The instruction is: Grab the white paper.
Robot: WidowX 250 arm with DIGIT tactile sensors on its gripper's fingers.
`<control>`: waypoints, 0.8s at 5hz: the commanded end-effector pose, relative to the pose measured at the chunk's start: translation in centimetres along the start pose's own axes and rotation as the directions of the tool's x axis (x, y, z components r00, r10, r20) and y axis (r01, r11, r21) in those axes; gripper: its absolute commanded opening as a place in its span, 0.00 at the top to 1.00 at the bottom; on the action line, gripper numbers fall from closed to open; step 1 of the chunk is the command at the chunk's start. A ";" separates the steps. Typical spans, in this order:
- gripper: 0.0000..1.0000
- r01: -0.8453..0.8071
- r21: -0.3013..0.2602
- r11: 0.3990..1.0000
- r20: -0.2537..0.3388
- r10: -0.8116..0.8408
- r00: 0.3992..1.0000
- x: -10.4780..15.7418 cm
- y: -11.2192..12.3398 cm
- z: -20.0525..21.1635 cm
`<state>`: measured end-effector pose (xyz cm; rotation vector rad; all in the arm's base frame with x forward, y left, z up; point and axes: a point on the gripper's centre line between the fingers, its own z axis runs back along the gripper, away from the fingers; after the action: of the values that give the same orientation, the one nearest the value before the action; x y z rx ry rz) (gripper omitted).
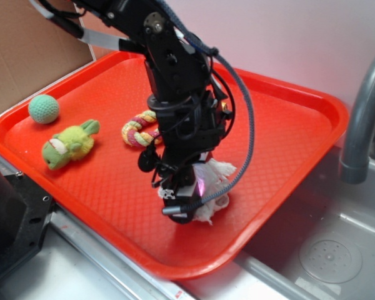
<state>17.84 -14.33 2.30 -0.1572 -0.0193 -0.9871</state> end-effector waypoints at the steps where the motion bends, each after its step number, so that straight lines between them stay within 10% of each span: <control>1: 1.00 -0.124 0.148 0.981 0.028 0.122 0.992 -1.7 -0.4 4.9; 2: 1.00 -0.361 0.220 0.906 0.095 0.348 0.933 -4.0 1.4 10.4; 4: 1.00 -0.769 0.128 0.626 0.228 0.736 0.637 -8.4 1.5 20.7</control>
<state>16.80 -2.16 20.99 -0.0238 -0.1491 -0.0967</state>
